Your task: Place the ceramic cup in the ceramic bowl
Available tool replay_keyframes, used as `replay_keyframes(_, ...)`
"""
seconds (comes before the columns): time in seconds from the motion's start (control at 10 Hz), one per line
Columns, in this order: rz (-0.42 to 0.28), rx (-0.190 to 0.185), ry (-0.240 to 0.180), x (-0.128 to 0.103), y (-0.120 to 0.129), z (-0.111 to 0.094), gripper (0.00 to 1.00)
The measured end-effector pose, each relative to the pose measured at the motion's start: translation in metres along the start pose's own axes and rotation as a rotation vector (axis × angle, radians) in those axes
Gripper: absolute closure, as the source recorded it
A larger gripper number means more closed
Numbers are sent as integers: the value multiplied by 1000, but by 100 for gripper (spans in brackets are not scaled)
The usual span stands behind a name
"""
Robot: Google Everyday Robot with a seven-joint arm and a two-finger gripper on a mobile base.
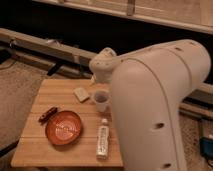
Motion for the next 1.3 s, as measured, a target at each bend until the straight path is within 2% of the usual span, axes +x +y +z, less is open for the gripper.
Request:
replay_keyframes(0.2,-6,-5,0,12,-3,-5,20)
replay_keyframes(0.8,98,44,49,36,-82,5,20)
replay_keyframes(1.3,114,32,70,46,-91,3,20)
